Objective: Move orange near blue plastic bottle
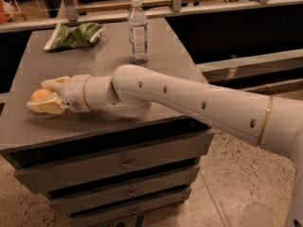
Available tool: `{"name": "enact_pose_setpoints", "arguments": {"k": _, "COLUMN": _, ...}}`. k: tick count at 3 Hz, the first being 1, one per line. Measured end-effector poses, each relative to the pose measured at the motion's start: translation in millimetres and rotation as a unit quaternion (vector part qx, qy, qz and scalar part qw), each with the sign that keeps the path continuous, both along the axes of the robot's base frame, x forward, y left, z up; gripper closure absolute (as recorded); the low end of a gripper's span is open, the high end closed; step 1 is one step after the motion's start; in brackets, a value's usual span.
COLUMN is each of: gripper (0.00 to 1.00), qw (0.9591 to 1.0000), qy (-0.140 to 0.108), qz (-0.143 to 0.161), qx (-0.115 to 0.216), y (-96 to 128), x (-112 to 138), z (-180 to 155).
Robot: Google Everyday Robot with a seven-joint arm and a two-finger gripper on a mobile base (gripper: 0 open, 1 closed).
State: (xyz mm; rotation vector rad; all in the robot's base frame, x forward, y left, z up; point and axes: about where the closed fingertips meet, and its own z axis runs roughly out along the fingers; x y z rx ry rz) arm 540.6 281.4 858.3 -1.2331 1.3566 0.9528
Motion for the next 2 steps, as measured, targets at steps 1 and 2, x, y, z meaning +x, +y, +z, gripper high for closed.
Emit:
{"name": "enact_pose_setpoints", "arguments": {"k": 1, "gripper": 0.0, "qw": 1.0, "qy": 0.003, "qz": -0.003, "qx": -0.002, "y": -0.6, "x": -0.6, "z": -0.4}}
{"name": "enact_pose_setpoints", "arguments": {"k": 2, "gripper": 0.0, "qw": 1.0, "qy": 0.005, "qz": -0.003, "qx": 0.0, "y": 0.4, "x": -1.9, "z": -1.7}}
